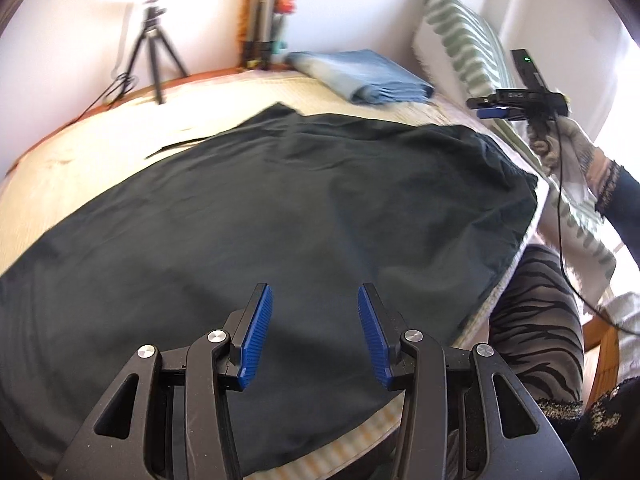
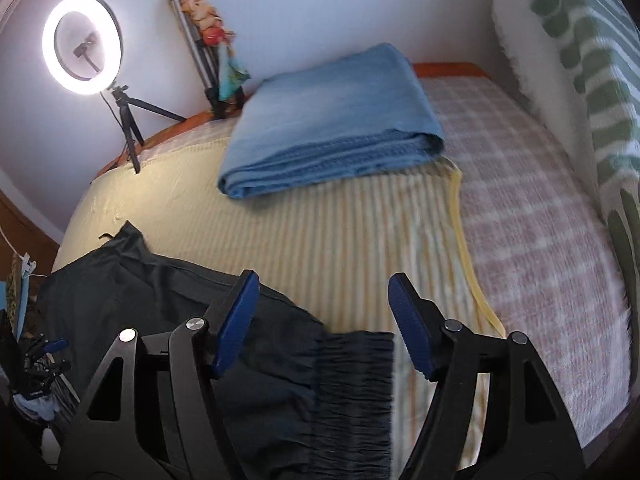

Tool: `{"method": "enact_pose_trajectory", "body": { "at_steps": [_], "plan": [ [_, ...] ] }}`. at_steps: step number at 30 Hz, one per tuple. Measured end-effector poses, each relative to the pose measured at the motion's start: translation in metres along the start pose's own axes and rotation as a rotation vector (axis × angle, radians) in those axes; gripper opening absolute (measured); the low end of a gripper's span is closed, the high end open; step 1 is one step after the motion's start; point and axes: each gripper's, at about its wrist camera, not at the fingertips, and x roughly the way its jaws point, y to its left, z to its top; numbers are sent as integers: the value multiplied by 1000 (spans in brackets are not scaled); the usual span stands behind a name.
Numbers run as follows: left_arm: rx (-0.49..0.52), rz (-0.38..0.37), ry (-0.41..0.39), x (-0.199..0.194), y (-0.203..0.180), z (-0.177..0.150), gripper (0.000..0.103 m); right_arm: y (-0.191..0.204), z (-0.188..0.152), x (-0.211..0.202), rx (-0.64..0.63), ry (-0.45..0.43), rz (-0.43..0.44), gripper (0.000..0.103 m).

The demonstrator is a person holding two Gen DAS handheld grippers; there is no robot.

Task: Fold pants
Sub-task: 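Smooth the folded pants with the left tool while the right tool regrips the waistband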

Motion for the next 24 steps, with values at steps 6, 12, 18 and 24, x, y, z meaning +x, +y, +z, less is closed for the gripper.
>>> {"method": "enact_pose_trajectory", "body": {
  "at_steps": [6, 12, 18, 24],
  "plan": [
    [14, 2, 45, 24, -10, 4, 43, -34, -18, 19, 80, 58, 162, 72],
    [-9, 13, 71, 36, -4, 2, 43, -26, -40, 26, 66, 62, 254, 75],
    [-2, 25, 72, 36, -5, 1, 43, 0, -45, 11, 8, 9, 272, 47],
    [5, 28, 63, 36, -6, 0, 43, -2, -36, -16, 59, -84, 47, 14]
  ]
}}
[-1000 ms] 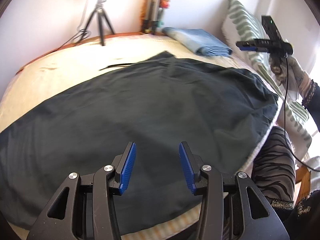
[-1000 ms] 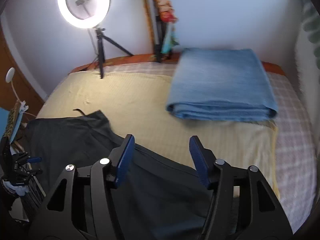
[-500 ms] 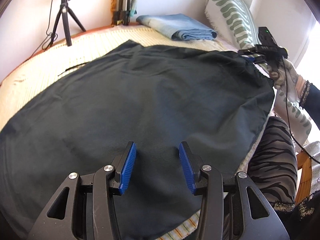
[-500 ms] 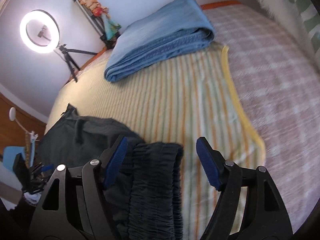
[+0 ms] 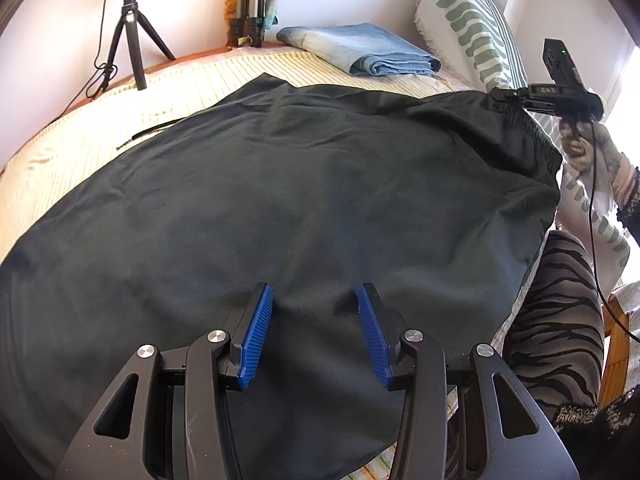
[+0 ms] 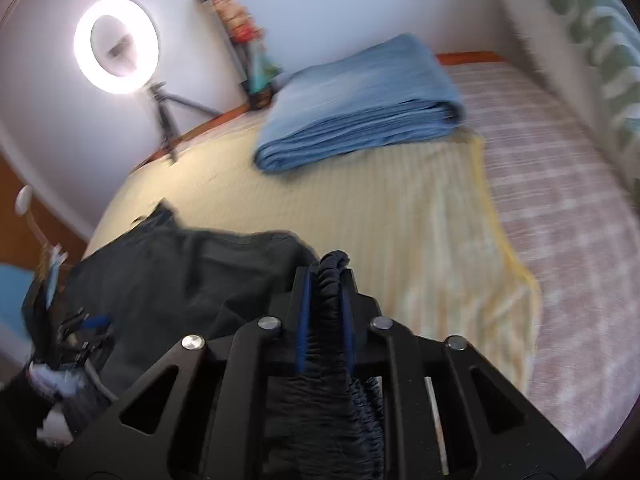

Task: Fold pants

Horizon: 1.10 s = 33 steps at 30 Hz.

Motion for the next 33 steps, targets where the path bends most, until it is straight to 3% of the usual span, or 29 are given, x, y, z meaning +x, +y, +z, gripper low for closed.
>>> {"method": "enact_pose_trajectory", "body": {
  "at_steps": [2, 6, 7, 8, 11, 14, 18, 20, 21, 23, 25, 27, 30, 33],
  "plan": [
    [7, 0, -2, 0, 1, 0, 43, -5, 0, 9, 4, 57, 7, 18],
    [5, -1, -3, -1, 2, -1, 43, 21, 4, 4, -141, 47, -119, 33],
    [5, -2, -2, -1, 2, 0, 43, 29, 6, 1, -180, 37, -154, 42],
    [5, -1, -2, -1, 2, 0, 43, 37, 7, -1, -211, 24, -161, 48],
    [10, 1, -1, 0, 1, 0, 43, 76, 13, 3, -374, 23, -131, 52],
    [9, 1, -2, 0, 1, 1, 43, 109, 11, 33, -540, 128, -67, 57],
    [12, 3, -5, -1, 1, -1, 43, 122, 3, 87, -700, 287, -117, 57],
    [19, 7, -5, -1, 1, -1, 43, 118, 4, 100, -693, 310, -120, 57],
    [24, 9, -5, -1, 1, -2, 43, 115, 6, 101, -662, 308, -94, 56],
    [38, 15, -6, -2, 0, -3, 43, 111, 10, 98, -612, 289, -71, 2],
    [50, 23, -3, -3, 0, -5, 43, 101, 13, 99, -588, 249, -160, 2],
    [67, 34, 3, -5, -2, -8, 43, 90, 19, 98, -533, 245, -151, 0],
    [72, 48, 11, -10, 0, -12, 43, 85, 22, 94, -523, 226, -254, 0],
    [33, 68, 0, -20, 10, -14, 43, 88, 24, 73, -473, 192, -205, 4]
  ]
}}
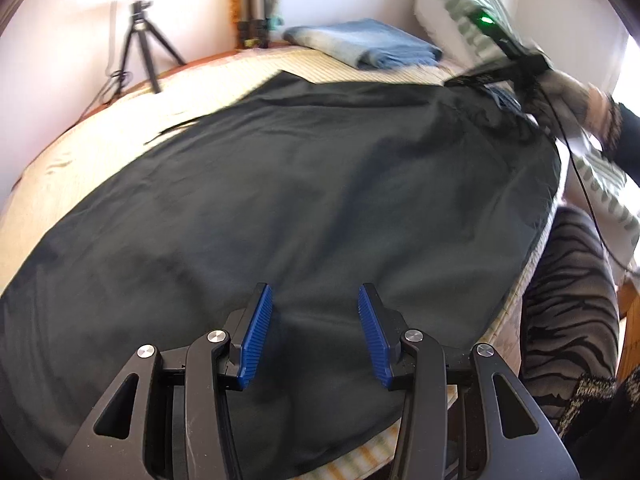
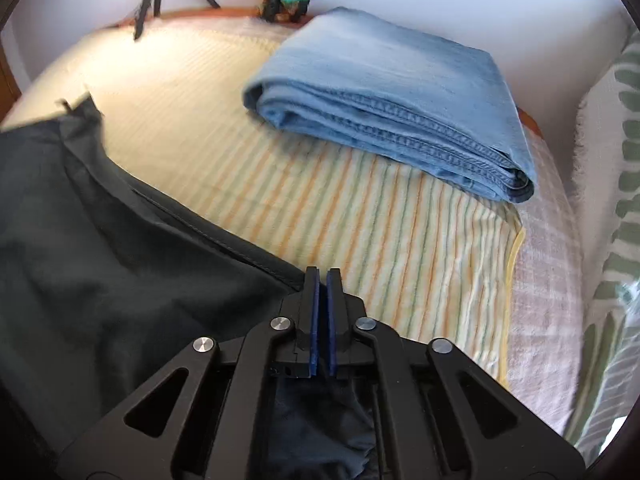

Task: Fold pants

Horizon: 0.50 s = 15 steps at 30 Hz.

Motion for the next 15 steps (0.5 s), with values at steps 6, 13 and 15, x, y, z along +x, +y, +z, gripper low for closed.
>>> {"method": "enact_pose_trajectory", "body": {
  "at_steps": [6, 13, 15],
  "plan": [
    [-159, 20, -63, -39, 41, -1, 43, 23, -10, -68, 29, -130, 123, 48],
    [-295, 88, -130, -85, 90, -14, 44, 122, -25, -101, -123, -121, 319, 49],
    [-335, 124, -153, -102, 108, -19, 44, 155, -37, -99, -164, -93, 372, 49]
  ]
}}
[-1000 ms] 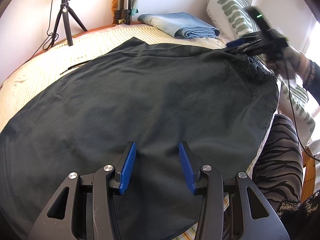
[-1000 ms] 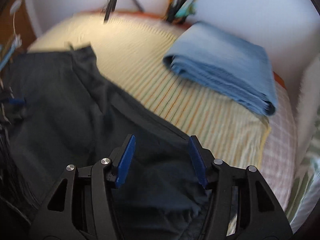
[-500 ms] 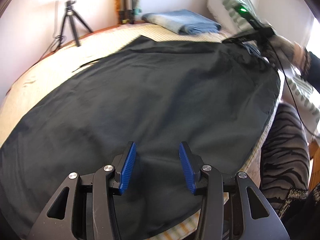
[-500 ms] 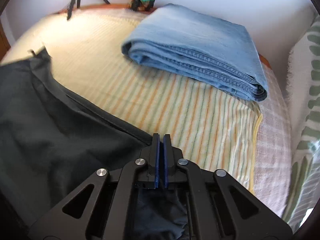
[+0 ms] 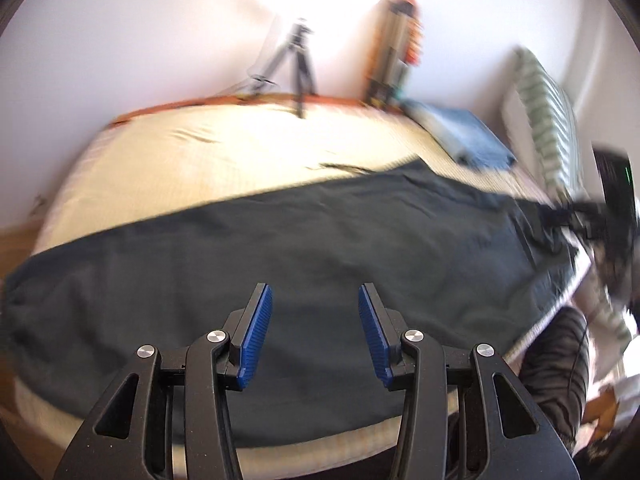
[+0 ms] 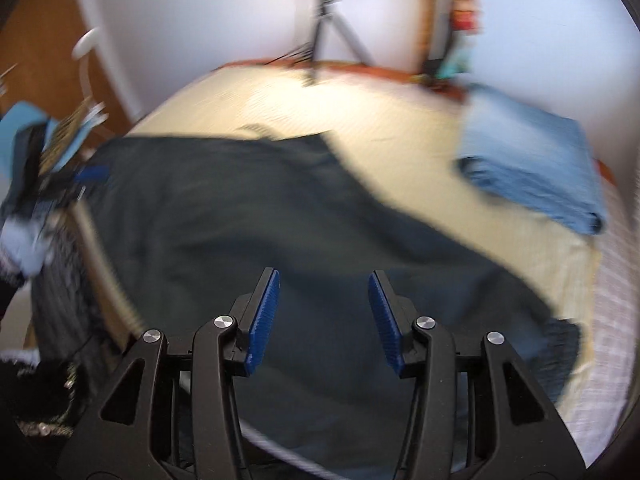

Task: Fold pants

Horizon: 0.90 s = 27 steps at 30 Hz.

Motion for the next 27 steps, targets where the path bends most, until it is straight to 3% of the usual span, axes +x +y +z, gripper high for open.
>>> {"method": "enact_pose_trajectory", "body": {
  "at_steps": [4, 10, 13, 17, 21, 27],
  "plan": [
    [-144, 44, -67, -45, 59, 2, 51, 46, -10, 33, -65, 54, 49, 49],
    [-343, 137, -129, -103, 150, -10, 55, 69, -21, 82, -73, 126, 56, 49],
    [-488, 143, -151, -124, 202, -26, 55, 77, -26, 84, -99, 122, 21, 49],
    [-619, 189, -159, -140, 263, -46, 56, 77, -20, 72, -23, 79, 55, 49],
    [-739, 120, -155, -140, 306, -69, 56, 80, -8, 61, -3, 32, 55, 49],
    [-937, -58, -101, -90, 338, -118, 56, 90, 7, 62, 17, 38, 33, 49]
  ]
}}
